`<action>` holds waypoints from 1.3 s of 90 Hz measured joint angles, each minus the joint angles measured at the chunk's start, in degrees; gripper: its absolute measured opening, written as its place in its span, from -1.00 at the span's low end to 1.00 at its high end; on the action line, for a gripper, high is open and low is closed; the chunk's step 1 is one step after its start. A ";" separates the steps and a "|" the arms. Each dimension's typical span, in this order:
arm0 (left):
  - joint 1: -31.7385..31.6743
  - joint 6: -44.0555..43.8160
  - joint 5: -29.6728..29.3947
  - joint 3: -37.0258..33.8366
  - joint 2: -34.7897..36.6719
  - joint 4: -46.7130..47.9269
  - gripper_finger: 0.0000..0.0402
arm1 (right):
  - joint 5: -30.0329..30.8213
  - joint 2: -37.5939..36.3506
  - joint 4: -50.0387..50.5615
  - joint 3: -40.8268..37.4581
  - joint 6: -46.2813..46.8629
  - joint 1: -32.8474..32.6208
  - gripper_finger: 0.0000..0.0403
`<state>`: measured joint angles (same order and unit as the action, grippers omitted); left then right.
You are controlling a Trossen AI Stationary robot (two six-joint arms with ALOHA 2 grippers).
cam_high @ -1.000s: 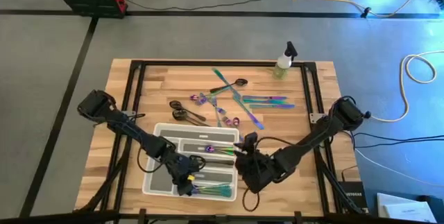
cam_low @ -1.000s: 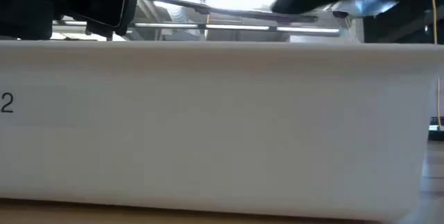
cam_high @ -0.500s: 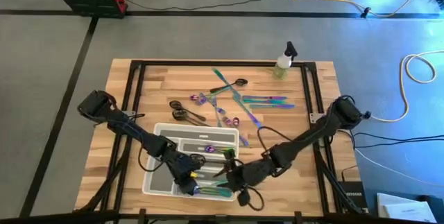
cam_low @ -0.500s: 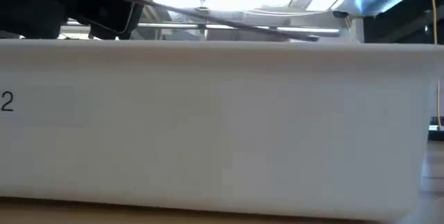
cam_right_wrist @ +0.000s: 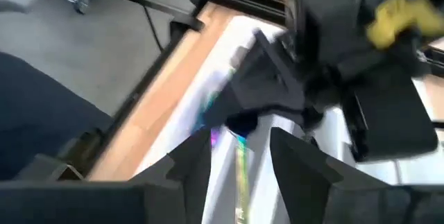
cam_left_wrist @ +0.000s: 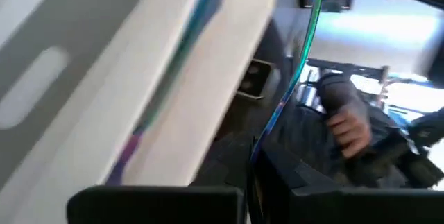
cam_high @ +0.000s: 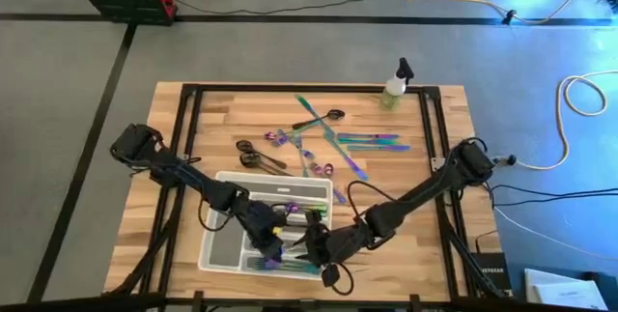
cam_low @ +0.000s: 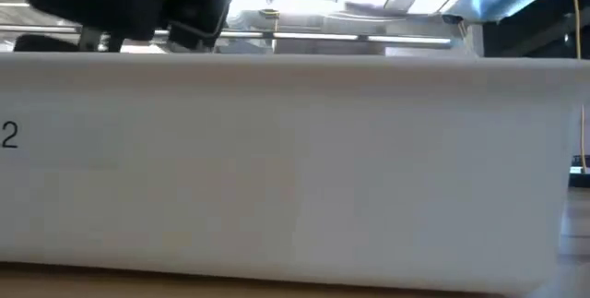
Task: Sort silverware
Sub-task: Put the blue fork into the white silverware tray
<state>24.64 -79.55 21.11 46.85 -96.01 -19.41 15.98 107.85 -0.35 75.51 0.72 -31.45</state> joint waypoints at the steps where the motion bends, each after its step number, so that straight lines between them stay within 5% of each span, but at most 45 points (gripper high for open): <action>1: -0.07 0.00 0.11 0.00 0.00 -0.35 -0.99 | 0.25 0.00 0.12 -0.01 -0.07 0.02 -0.35; 16: -0.59 -0.52 0.60 0.02 0.04 -1.00 -0.99 | 3.79 0.46 1.56 -0.01 -1.30 0.84 -0.35; 117: -3.43 -1.05 2.83 0.09 0.07 -3.98 -0.99 | 2.60 1.53 6.21 -0.09 -0.91 1.47 -0.35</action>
<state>21.21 -80.60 23.94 46.94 -95.94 -23.40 18.59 109.38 5.86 75.42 -0.18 -29.98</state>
